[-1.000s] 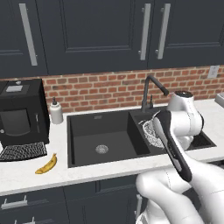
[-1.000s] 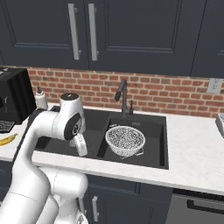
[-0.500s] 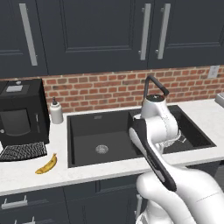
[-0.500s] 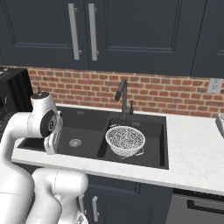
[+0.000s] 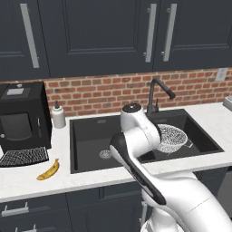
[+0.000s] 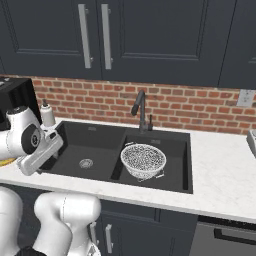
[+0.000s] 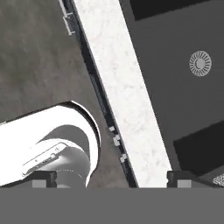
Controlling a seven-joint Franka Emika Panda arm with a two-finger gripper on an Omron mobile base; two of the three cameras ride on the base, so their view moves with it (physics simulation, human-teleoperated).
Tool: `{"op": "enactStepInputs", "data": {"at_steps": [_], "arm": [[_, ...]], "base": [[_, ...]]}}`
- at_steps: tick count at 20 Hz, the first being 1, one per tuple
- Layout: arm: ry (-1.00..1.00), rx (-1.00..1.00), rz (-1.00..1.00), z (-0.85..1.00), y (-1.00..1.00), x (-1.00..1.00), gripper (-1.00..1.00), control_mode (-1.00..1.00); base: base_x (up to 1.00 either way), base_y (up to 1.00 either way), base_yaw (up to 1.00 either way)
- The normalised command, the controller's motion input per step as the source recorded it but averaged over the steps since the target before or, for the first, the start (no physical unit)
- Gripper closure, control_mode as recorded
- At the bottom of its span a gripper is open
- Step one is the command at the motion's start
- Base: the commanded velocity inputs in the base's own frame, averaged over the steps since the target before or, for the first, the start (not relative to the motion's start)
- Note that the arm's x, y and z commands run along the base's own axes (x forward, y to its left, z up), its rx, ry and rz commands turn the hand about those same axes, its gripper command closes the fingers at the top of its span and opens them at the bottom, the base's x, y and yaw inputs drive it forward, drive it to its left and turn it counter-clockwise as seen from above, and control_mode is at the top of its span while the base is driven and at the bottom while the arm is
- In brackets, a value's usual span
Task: Put the colander in the sink, put the banana in the colander, and turn on the sink faucet and pour water over the colander.
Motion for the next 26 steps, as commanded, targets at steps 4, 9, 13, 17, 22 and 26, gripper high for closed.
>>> {"op": "enactStepInputs", "data": {"at_steps": [4,9,13,17,22,26], "arm": [[0.0,0.0,-0.83,-0.03,0.42,-0.04,-1.0,-1.0],[-0.01,0.06,-0.23,-0.05,0.36,-0.22,-1.0,-1.0],[-0.09,0.09,-0.01,-0.01,0.38,-0.18,-1.0,-1.0],[-0.12,0.06,-0.12,0.0,0.51,0.03,-1.0,-1.0],[-0.23,0.01,-0.26,-0.02,0.62,0.16,-1.0,-1.0],[-0.26,0.02,-0.34,-0.05,0.59,0.33,-1.0,-1.0]], "base": [[0.0,0.0,0.0],[0.0,0.0,0.0],[0.0,0.0,0.0],[0.0,0.0,0.0],[0.0,0.0,0.0],[0.0,0.0,0.0]]}}
